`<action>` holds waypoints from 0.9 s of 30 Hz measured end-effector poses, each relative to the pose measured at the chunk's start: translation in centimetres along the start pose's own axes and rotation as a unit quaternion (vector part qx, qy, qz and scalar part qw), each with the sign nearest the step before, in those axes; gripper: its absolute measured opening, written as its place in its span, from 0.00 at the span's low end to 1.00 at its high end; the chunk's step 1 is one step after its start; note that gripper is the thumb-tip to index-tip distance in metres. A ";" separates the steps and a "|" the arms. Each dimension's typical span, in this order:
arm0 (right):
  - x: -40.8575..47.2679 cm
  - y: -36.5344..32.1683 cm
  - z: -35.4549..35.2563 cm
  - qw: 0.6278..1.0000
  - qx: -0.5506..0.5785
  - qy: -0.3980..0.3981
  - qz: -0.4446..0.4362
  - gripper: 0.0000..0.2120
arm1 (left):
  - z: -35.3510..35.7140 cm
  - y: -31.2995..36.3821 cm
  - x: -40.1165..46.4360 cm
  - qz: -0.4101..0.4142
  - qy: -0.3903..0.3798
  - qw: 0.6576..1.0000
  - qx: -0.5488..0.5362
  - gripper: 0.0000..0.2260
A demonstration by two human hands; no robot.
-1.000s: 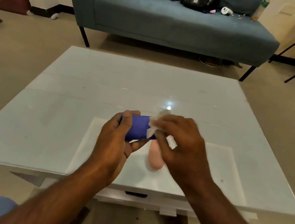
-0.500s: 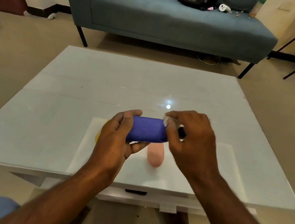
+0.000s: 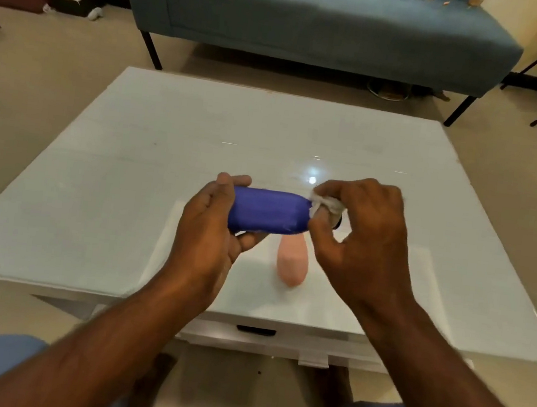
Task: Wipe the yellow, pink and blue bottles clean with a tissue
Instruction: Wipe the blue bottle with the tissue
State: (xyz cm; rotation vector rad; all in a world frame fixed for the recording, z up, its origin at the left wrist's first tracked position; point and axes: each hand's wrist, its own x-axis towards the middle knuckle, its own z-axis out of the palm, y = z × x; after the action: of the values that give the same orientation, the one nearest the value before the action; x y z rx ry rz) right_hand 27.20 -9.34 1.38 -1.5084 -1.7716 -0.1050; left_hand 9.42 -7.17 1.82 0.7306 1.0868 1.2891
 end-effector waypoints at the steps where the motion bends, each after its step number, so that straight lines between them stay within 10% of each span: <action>1: -0.2 -0.3 0.2 1.000 0.015 -0.003 -0.005 0.14 | 0.0 -0.1 -0.1 -0.006 -0.004 1.000 0.001 0.08; 8: -1.7 -3.8 1.7 0.988 0.041 -0.055 -0.139 0.12 | 0.3 -0.4 -0.8 -0.046 -0.011 0.999 -0.013 0.15; 15: -0.4 -0.5 0.3 1.000 0.019 -0.003 -0.016 0.11 | 0.4 0.1 -0.6 -0.064 0.017 0.996 -0.064 0.07; 21: -2.0 -3.9 1.9 0.981 0.040 -0.067 -0.177 0.11 | 0.6 -0.5 -1.5 -0.105 -0.003 0.990 -0.092 0.14; 27: 0.1 0.4 -0.1 1.000 -0.010 -0.004 -0.002 0.09 | 0.2 0.9 -0.8 -0.132 0.047 0.969 -0.205 0.10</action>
State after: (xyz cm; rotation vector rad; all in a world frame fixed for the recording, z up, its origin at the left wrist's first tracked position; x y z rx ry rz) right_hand 27.58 -9.22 1.32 -1.5201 -1.7848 -0.1198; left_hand 9.29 -7.76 2.89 0.2082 0.9152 1.2710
